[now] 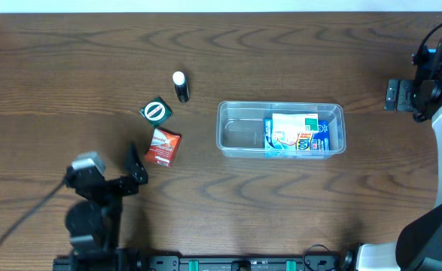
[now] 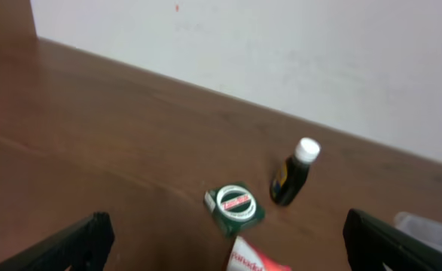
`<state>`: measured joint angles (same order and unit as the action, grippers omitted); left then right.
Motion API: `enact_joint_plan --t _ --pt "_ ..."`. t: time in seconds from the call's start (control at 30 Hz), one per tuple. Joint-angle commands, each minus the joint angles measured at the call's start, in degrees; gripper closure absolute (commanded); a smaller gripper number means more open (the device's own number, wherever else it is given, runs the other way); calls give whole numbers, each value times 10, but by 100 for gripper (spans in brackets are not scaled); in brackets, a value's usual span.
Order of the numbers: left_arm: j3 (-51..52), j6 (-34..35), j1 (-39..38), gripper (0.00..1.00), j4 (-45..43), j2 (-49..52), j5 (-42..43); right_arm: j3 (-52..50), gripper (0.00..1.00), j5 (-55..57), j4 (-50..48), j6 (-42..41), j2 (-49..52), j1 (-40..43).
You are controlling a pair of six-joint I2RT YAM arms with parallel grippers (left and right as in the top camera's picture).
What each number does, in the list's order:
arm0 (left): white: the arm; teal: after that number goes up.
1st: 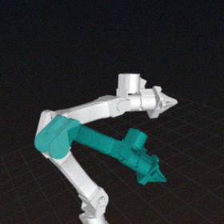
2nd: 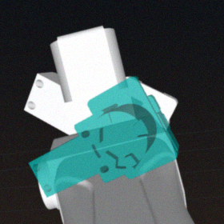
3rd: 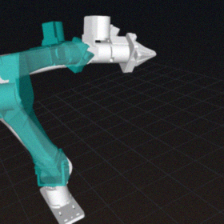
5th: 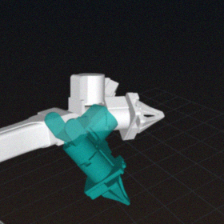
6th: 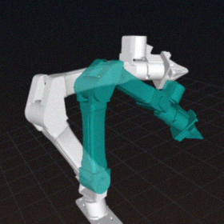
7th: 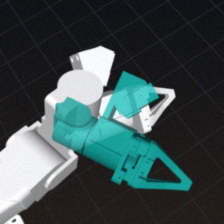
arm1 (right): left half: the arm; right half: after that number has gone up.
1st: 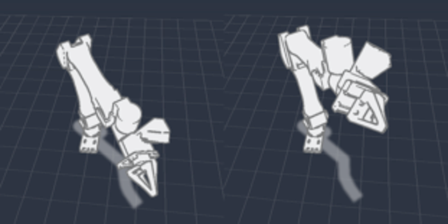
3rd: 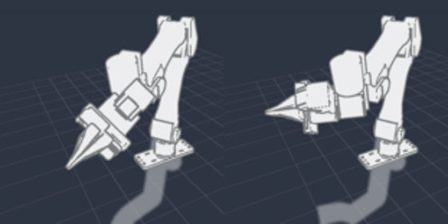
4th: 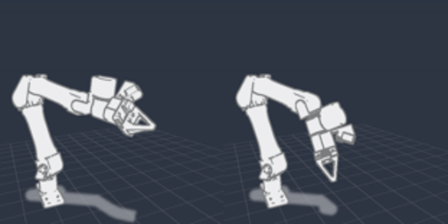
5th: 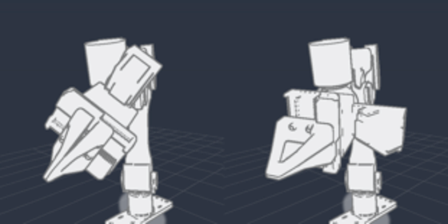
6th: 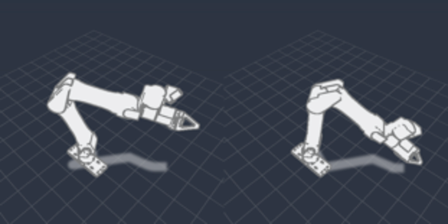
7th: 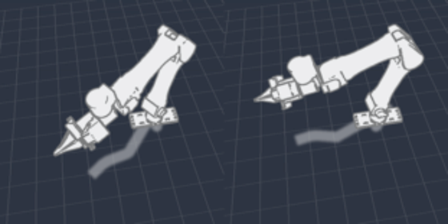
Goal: Pack container
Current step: 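Reach left gripper to the red Panadol box and grasp it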
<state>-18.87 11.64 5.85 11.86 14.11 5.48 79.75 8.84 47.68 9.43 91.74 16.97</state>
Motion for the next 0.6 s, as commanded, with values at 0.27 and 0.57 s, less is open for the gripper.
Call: enact_joint_plan --t 0.27,0.57 --pt "-360 -88 -2 2 277 497 61 2 1 4 -1 -8 -14 2" --pt "-422 -65 -2 2 282 724 123 2 1 4 -1 -8 -14 2"
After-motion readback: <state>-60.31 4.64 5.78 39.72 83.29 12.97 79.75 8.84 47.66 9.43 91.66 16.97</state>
